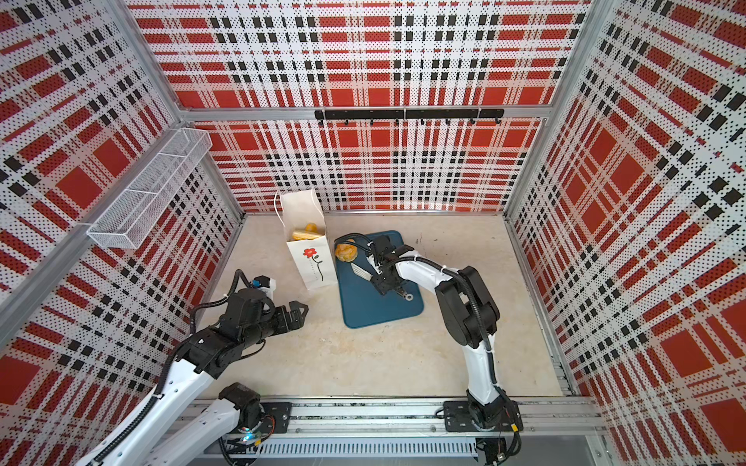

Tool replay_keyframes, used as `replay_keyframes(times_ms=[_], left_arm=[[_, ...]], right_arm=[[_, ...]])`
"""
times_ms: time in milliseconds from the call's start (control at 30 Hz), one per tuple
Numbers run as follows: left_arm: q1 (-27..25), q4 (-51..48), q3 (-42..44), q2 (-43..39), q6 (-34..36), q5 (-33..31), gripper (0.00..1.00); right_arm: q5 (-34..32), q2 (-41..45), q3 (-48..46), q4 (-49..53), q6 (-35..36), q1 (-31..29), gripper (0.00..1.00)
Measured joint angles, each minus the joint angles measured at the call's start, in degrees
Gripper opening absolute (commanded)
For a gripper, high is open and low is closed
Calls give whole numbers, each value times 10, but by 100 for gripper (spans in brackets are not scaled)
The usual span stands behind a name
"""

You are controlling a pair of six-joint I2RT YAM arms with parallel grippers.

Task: Place the fake bread into the paper bag
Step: 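Move the right gripper's tongs back over the tray toward the golden bun, then lower the right gripper's tongs and close them on the golden bun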

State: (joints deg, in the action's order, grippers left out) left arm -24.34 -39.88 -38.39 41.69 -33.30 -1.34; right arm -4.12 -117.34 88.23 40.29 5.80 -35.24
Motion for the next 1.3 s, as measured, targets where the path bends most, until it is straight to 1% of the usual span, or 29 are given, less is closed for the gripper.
replay_keyframes(times_ms=[233,467,800,967,1067,1167,1300], left_arm=[[-2,2,0,13,-2,0,99],[-2,6,1,19,-3,0,99],[-3,9,1,19,-6,0,99],[-3,9,1,19,-7,0,100],[-4,9,2,18,-8,-1,100],[-5,9,2,17,-9,-2,99],[-5,9,2,16,-10,-3,99]], right_arm=[[-4,-41,41,-24,27,2,67],[-2,-87,101,-32,49,2,67],[6,-122,143,-32,82,4,67],[19,-140,168,-28,103,5,65],[24,-148,183,-23,115,5,63],[25,-154,195,-14,128,5,54],[23,-159,205,0,137,7,48]])
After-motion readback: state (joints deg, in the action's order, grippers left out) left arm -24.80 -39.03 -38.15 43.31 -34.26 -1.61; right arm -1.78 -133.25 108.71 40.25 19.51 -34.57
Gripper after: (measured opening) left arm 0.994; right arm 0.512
